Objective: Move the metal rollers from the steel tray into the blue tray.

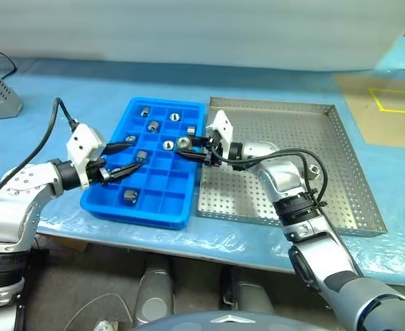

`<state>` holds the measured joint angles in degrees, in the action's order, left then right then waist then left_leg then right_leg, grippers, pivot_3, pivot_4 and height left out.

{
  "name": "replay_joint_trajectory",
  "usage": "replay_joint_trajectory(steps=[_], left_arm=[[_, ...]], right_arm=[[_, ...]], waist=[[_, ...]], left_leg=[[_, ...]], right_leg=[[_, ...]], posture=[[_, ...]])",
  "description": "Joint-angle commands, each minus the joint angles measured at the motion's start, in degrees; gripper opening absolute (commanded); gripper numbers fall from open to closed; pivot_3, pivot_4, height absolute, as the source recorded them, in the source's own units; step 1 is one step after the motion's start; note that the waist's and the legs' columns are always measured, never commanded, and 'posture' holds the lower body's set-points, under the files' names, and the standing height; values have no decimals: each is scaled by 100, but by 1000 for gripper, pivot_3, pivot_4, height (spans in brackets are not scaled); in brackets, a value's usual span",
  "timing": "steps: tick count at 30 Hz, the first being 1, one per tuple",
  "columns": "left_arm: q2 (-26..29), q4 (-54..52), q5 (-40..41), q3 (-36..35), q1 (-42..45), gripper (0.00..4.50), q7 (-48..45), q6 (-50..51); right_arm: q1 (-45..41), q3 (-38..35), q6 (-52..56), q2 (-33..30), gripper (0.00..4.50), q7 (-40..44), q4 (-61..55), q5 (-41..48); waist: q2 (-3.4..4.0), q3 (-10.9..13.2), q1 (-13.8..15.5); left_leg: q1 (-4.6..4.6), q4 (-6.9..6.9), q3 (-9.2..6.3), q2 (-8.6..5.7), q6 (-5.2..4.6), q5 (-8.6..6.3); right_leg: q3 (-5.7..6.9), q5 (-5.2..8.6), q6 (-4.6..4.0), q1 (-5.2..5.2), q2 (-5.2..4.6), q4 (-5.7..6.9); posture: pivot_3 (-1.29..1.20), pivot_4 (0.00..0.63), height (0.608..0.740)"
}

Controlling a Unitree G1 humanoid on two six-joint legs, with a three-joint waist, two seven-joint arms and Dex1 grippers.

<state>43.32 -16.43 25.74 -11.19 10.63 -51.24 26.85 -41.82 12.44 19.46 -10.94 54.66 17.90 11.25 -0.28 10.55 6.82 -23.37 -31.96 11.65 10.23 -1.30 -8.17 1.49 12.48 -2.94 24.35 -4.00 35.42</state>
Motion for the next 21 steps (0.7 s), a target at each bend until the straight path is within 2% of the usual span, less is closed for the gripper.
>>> replay_joint_trajectory(steps=[1,9,16,21], left_arm=[[-45,-423,129,-139,-136,3340,132,-20],[-44,-336,84,-86,-139,3340,247,-80],[-77,-159,4,108,36,3340,199,-159],[-120,64,-16,309,322,3340,91,-198]], right_arm=[[-58,59,-120,-5,1690,40,-21,-39],[0,138,-354,65,1690,-101,560,-300],[77,37,-171,197,3935,-436,535,-282],[71,-345,-64,14,3935,-690,315,-138]], waist=[[-1,0,25],[-2,-1,29],[-2,-1,27],[-3,-1,50]], left_leg=[[-2,4,0,0,0,0],[12,30,0,1,16,10],[21,34,0,1,24,15],[24,33,0,-2,26,17]], right_leg=[[0,0,0,2,0,-1],[0,3,-5,2,4,-2],[0,3,-6,-3,5,1],[0,3,-6,-11,4,1]], posture=[[208,150,740],[197,150,740],[156,150,740],[106,150,740]])
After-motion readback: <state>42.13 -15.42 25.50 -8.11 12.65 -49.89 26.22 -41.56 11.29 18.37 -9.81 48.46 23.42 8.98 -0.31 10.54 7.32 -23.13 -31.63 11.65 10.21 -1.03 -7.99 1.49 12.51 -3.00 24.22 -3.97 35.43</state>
